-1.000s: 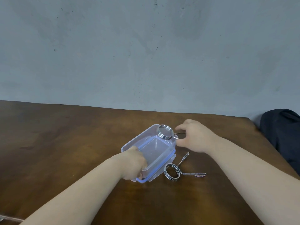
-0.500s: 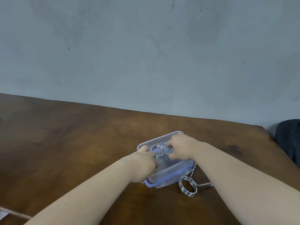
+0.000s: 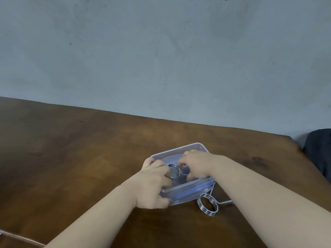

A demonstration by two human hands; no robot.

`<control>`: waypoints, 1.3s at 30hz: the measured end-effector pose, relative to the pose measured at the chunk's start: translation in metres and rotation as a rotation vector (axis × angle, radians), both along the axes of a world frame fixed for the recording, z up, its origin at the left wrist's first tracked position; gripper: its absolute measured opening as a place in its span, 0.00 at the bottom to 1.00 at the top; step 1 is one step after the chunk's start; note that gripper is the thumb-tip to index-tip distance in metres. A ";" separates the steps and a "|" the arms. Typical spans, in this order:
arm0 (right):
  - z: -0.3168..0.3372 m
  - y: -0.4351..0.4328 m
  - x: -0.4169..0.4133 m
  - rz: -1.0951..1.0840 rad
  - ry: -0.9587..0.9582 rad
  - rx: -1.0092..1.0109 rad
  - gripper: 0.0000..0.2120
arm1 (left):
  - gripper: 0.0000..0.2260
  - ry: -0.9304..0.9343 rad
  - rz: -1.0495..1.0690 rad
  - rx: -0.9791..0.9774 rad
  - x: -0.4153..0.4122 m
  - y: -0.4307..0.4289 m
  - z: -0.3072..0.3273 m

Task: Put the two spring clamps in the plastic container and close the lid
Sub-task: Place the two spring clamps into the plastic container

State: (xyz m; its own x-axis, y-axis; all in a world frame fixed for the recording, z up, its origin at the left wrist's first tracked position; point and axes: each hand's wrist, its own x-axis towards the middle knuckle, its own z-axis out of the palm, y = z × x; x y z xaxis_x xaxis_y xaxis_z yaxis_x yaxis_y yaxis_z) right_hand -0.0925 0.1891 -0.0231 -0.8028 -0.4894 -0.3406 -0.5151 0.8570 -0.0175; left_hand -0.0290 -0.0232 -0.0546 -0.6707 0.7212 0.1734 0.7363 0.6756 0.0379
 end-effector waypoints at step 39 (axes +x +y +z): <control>-0.060 0.159 0.153 -0.097 0.359 -0.328 0.18 | 0.09 -0.257 0.055 0.037 -0.010 0.009 -0.004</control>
